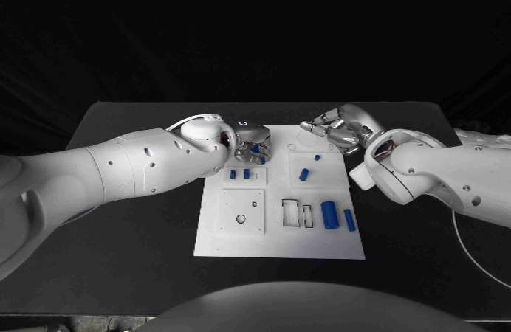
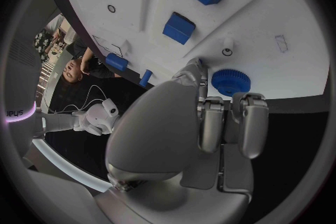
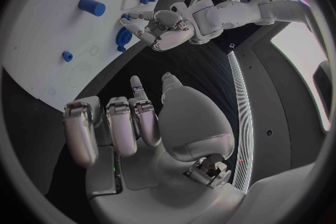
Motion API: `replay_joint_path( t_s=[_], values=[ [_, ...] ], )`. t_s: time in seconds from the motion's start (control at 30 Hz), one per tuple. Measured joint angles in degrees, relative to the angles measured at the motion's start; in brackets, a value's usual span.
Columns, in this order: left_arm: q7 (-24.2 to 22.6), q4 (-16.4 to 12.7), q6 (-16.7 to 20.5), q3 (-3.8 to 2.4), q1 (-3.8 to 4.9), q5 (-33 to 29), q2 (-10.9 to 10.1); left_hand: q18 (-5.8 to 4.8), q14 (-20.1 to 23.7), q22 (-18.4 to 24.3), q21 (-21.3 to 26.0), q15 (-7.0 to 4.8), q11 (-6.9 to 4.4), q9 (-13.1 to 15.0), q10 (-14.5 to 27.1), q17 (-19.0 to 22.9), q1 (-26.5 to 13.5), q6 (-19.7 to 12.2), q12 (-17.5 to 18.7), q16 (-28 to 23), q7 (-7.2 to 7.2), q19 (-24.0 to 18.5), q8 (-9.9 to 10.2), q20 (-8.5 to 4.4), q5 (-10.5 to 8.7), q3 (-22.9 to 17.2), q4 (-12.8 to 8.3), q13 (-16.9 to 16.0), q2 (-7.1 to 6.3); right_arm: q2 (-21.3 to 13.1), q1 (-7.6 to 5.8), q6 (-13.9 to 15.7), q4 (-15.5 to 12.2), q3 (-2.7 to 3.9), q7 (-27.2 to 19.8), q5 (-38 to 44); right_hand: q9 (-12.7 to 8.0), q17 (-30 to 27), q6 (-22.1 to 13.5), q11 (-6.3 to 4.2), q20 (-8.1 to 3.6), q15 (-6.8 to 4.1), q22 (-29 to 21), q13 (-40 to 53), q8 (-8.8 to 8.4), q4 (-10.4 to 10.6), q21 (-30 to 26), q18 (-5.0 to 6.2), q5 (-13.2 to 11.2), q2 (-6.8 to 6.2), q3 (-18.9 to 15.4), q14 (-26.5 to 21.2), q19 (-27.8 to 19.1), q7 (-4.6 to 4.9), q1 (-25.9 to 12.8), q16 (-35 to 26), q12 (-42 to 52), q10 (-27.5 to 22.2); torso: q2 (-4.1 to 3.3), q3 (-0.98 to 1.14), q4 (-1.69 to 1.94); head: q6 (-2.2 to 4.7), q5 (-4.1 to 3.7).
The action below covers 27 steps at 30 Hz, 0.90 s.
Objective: Assemble the parts on the task board
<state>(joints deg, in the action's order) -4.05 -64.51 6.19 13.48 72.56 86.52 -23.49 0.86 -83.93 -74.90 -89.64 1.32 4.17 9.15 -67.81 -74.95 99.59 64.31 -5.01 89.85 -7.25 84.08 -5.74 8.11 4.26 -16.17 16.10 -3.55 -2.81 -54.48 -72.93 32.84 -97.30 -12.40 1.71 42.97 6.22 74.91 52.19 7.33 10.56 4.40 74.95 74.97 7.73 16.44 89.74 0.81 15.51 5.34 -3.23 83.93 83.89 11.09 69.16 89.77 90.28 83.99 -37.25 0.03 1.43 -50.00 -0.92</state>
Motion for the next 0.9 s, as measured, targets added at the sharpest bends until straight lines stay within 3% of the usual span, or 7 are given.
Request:
replay_joint_path(
  t_s=[0.33,0.57,0.9],
  values=[
    [-0.60,-0.18,0.71,0.07,-0.07,0.44,-0.26,0.00,0.00,0.00,0.00,0.00,0.10,0.16,-0.71,0.01,0.22,0.31,0.00,0.00,0.09,0.00,-0.14,0.00,-0.17,-0.31,0.00,-0.13,-0.24,-0.04,0.00,-0.04,0.00,0.00,0.02,-0.04,0.00,0.00,0.00,0.00,0.00,0.00,-0.01,0.00,0.00,0.00,0.00,0.00,0.00,0.00,0.00,0.00,0.00,0.00,0.00,0.00,0.00,0.00,-0.01,-0.01,0.00,0.00,-0.13],
    [-1.73,-1.49,3.01,-0.12,-0.16,0.80,-1.76,-0.01,0.00,0.00,0.00,0.00,0.10,0.15,-0.73,0.01,0.22,0.66,0.00,0.00,-0.02,0.00,-0.14,0.00,-0.29,-0.30,0.00,-0.12,-0.24,-0.08,0.00,-0.06,0.09,0.00,0.04,-0.05,0.00,0.00,0.00,0.00,0.00,0.00,-0.01,0.00,0.00,0.00,0.00,0.00,0.00,0.00,0.00,0.00,0.00,0.00,0.00,0.00,0.00,0.00,0.03,-0.01,0.04,0.00,-0.21],
    [-3.61,-4.57,6.39,-0.69,1.41,0.96,-5.00,0.00,0.00,0.00,0.00,0.00,0.11,0.11,-1.12,0.02,0.06,0.81,0.01,0.00,-0.01,0.00,-0.13,0.00,-0.41,-0.61,0.33,-0.05,-0.71,-0.03,0.00,-0.12,0.20,0.00,0.08,-0.07,-0.01,0.03,-0.40,0.00,0.00,0.00,-0.02,0.00,0.00,0.16,0.00,0.00,0.00,0.00,-0.16,0.00,0.00,-0.01,0.00,0.00,0.00,0.00,0.04,0.00,0.10,0.00,0.03]
  ],
)
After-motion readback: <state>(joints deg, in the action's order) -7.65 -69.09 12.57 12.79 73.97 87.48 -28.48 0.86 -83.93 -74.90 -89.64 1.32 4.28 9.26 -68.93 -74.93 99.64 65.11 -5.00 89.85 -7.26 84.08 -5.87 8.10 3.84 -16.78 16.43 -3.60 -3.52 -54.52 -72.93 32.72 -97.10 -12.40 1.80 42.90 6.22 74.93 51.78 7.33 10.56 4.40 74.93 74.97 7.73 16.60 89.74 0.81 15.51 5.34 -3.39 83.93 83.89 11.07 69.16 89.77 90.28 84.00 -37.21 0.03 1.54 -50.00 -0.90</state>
